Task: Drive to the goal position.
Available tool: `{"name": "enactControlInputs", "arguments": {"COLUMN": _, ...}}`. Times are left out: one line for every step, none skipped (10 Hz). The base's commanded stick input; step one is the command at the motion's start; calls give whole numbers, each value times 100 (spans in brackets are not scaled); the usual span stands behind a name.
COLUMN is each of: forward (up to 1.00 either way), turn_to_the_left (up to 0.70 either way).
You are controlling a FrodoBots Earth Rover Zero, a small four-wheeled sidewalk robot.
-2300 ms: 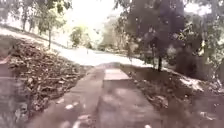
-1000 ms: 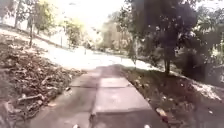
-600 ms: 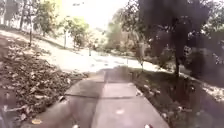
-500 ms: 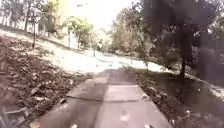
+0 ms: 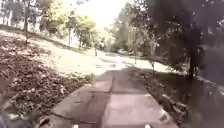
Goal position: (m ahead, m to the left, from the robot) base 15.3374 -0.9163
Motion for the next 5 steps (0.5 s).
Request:
{"name": "enactControlInputs", "arguments": {"forward": 100, "turn_to_the_left": 0}}
{"name": "enactControlInputs", "arguments": {"forward": 100, "turn_to_the_left": 0}}
{"name": "enactControlInputs", "arguments": {"forward": 100, "turn_to_the_left": 0}}
{"name": "enactControlInputs", "arguments": {"forward": 100, "turn_to_the_left": 0}}
{"name": "enactControlInputs", "arguments": {"forward": 100, "turn_to_the_left": 0}}
